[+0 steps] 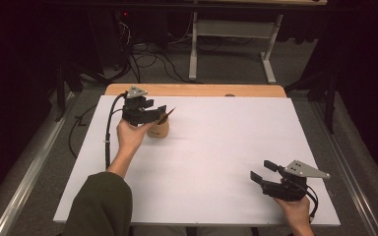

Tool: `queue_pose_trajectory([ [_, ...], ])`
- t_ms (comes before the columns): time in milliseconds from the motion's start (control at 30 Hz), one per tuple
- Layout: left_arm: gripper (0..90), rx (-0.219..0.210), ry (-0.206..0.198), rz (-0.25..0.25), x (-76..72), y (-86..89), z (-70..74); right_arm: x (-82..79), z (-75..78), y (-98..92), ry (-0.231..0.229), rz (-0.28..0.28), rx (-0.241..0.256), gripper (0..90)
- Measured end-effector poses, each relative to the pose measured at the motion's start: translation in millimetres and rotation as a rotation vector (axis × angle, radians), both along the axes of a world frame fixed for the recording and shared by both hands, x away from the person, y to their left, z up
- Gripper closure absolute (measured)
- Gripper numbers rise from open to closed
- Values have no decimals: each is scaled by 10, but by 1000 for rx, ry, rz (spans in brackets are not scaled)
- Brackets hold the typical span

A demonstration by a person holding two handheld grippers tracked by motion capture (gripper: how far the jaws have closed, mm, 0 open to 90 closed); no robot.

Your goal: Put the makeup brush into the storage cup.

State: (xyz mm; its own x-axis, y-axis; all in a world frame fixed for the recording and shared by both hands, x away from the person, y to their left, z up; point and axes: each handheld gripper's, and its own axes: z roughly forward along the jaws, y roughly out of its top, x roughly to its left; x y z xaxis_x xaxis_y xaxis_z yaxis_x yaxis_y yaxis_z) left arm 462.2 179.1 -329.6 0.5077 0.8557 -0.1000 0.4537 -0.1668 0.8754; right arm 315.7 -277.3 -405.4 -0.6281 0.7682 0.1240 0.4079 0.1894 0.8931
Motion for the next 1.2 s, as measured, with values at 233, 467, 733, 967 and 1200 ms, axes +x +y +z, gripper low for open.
queue_pose_trajectory([
  [233,422,4,-6,-11,-67,14,51,-2,2,1,-1,1,-1,310],
  [467,411,7,-26,-32,-145,15,65,-1,1,1,0,2,0,310],
  [733,404,-9,-36,-47,-231,31,91,2,-1,5,0,2,-1,310],
  [967,394,-13,-42,-66,-307,12,92,1,0,-2,-1,2,1,310],
  [1200,391,4,-68,-87,-405,3,128,0,0,-2,0,1,3,310],
])
